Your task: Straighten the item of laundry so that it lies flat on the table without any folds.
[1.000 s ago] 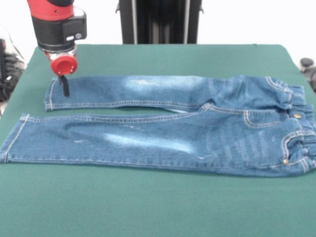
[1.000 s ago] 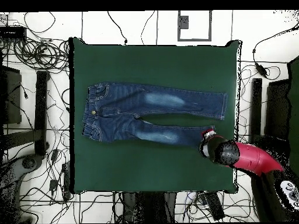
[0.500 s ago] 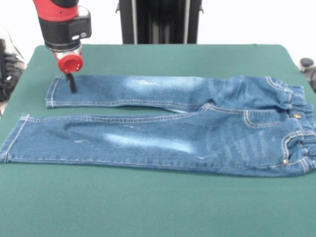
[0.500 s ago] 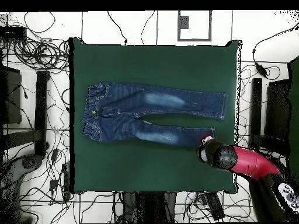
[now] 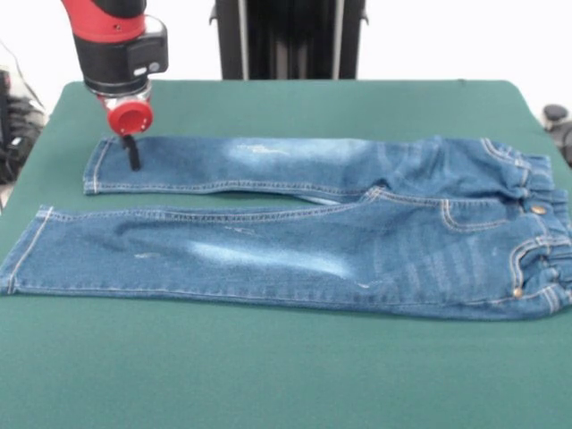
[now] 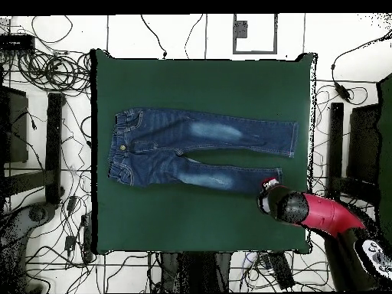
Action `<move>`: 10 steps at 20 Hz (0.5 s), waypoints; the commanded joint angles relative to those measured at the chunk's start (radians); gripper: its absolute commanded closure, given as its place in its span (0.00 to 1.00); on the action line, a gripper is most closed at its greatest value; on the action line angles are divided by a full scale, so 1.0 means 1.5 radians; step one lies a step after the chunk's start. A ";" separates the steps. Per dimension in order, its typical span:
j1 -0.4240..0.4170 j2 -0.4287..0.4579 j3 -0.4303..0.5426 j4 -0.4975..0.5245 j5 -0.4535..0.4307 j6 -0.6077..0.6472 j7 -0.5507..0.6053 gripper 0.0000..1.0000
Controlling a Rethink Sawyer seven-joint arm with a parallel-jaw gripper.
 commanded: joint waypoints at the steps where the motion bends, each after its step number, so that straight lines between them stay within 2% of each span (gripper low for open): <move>1: 0.035 0.162 -0.018 -0.056 -0.060 -0.125 0.012 0.00; 2: 0.046 0.160 -0.029 -0.057 -0.061 -0.136 0.021 0.00; 3: 0.051 0.160 -0.035 -0.056 -0.057 -0.141 0.023 1.00; 10: 0.080 0.139 -0.066 -0.047 -0.035 -0.142 0.039 1.00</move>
